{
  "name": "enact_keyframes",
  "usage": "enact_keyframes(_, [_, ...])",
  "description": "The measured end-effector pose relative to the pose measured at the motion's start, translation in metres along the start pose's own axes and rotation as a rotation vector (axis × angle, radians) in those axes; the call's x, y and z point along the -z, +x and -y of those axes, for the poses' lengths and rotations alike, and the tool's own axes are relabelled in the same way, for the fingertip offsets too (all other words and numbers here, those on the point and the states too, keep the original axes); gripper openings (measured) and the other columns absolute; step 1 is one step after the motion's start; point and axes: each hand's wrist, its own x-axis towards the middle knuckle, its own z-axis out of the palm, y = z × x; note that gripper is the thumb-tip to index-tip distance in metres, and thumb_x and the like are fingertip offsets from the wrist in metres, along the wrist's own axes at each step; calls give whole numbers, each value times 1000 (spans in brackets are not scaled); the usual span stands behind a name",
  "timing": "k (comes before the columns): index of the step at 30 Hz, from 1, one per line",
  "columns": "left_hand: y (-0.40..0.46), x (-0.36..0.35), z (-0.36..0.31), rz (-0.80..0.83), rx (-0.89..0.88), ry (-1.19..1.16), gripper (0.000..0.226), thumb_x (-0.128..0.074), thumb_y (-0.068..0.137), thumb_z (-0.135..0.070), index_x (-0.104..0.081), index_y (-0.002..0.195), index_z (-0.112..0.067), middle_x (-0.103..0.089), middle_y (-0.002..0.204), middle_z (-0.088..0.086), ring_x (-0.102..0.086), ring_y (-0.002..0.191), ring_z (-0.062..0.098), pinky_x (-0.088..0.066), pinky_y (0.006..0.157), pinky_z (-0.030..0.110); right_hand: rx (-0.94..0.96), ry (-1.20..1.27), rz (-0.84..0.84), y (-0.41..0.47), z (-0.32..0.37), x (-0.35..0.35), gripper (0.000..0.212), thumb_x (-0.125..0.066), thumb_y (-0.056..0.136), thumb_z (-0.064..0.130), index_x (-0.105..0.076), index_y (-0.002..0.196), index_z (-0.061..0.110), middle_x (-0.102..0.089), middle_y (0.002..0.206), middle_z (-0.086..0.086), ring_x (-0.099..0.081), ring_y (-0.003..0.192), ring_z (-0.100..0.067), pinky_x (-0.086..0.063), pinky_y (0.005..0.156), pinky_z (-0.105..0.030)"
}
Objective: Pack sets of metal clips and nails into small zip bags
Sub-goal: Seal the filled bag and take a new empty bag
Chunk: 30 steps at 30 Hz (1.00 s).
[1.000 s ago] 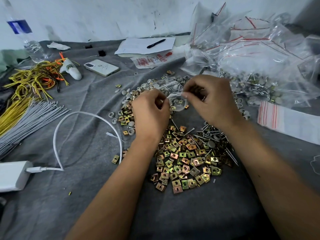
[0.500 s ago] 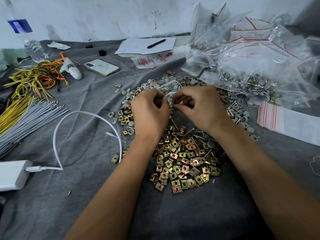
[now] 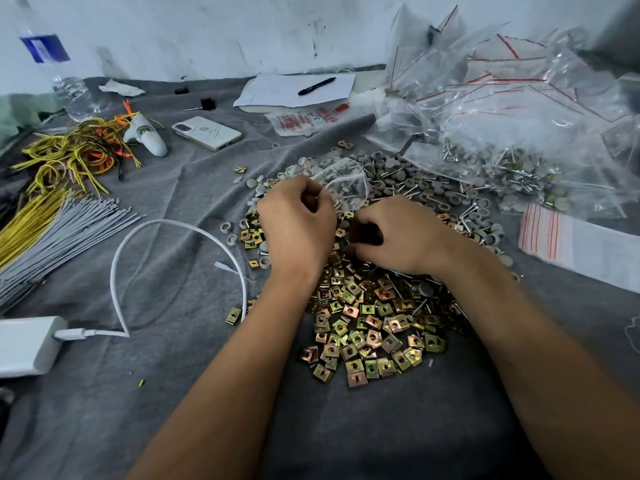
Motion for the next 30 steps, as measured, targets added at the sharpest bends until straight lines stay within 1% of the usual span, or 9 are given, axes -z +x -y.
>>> enact_keyframes(5, [0,0,0,5,15,-4,11,-69,85,-12,-72,75,-12,-66,67,-2,-61,64,15,-49,61,30,-40,96,130,-2,6,6,19,-74,83,38,-61,77,24,-64,74,7,-63,68,-12,-52,62,-34])
enact_keyframes(8, [0,0,0,13,26,-10,11,-69,85,-12,-72,75,-13,-65,66,-3,-60,62,14,-47,60,29,-22,95,179,-1,7,7,25,-72,87,35,-53,71,29,-61,74,10,-59,67,-8,-49,63,-33])
enact_keyframes(11, [-1,0,-1,14,42,-12,13,-70,86,-11,-71,74,-16,-63,64,-6,-57,60,9,-45,58,24,6,75,216,-2,8,7,20,-67,94,33,-53,81,29,-58,80,11,-59,75,-11,-45,66,-30])
enact_keyframes(14, [0,1,-1,17,51,1,13,-70,86,-14,-72,75,-18,-63,63,-7,-57,59,10,-48,58,28,20,91,212,-4,6,8,17,-63,100,30,-51,87,27,-57,87,9,-59,83,-15,-46,73,-33])
enact_keyframes(18, [0,3,-2,15,43,21,10,-70,86,-16,-74,77,-17,-65,66,-4,-61,64,16,-52,62,37,54,470,28,-9,6,14,9,-62,100,18,-61,94,23,-67,87,10,-65,82,-2,-53,75,-23])
enact_keyframes(20, [1,3,-2,26,33,41,8,-72,87,-18,-76,81,-16,-67,72,-2,-62,70,18,-53,67,40,83,526,-183,-10,5,15,6,-67,97,13,-66,96,19,-69,85,10,-67,81,-1,-53,75,-16])
enact_keyframes(23, [0,2,-1,51,16,70,9,-73,89,-23,-77,87,-16,-68,84,2,-62,79,21,-53,74,43,100,520,-421,-9,3,16,7,-74,91,11,-73,95,17,-71,87,12,-68,83,-6,-55,76,-19])
enact_keyframes(27, [-1,0,-1,67,-18,57,12,-72,91,-24,-77,87,-13,-69,87,3,-62,81,20,-53,75,42,101,397,-457,-7,0,13,14,-79,87,10,-78,99,18,-72,89,13,-69,86,-1,-51,81,-10])
enact_keyframes(30, [0,0,-2,61,-12,39,12,-72,91,-23,-76,85,-13,-68,83,3,-63,78,20,-53,73,43,73,378,-451,-6,0,8,19,-81,85,9,-78,102,16,-75,91,8,-69,82,1,-56,78,-13])
